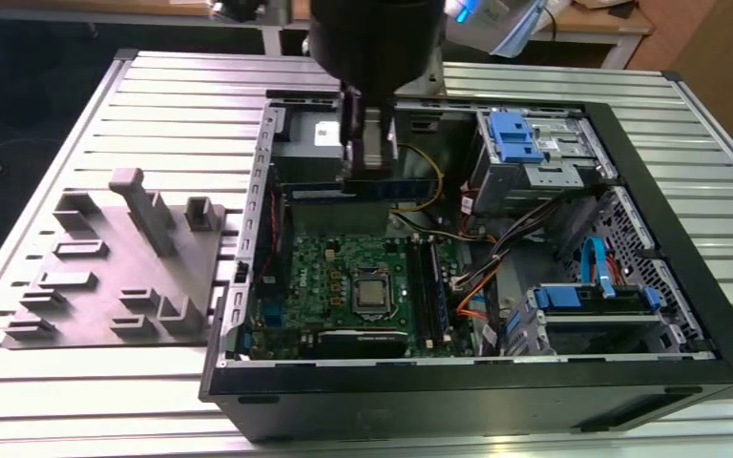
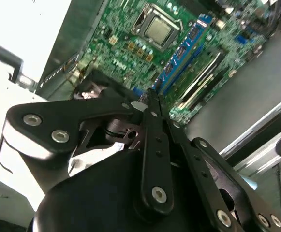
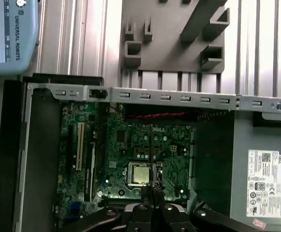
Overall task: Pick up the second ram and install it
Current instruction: 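Pick up the second ram and move it above second insertion slot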
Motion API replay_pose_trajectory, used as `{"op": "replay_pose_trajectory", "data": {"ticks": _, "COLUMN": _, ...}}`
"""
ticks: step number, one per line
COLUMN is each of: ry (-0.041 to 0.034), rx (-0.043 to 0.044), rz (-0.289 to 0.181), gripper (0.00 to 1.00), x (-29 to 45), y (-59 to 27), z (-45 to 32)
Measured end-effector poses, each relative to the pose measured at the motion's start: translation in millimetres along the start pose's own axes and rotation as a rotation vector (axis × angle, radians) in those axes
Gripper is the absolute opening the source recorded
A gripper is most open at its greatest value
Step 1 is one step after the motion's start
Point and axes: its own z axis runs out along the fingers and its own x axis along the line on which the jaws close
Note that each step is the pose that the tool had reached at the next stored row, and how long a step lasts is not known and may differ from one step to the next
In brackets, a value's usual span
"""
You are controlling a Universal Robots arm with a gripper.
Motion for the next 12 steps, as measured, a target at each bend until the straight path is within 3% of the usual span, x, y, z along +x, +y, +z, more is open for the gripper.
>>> {"op": "replay_pose_trajectory", "data": {"ticks": 8, "ry": -0.0001, "rx": 0.0, "rz": 0.0, "gripper": 0.09, "x": 1.3, "y": -30.4, "z": 3.9}}
{"op": "replay_pose_trajectory", "data": {"ticks": 12, "ry": 0.0001, "rx": 0.0, "rz": 0.0, "gripper": 0.09, "x": 1.8, "y": -36.7, "z": 10.5}}
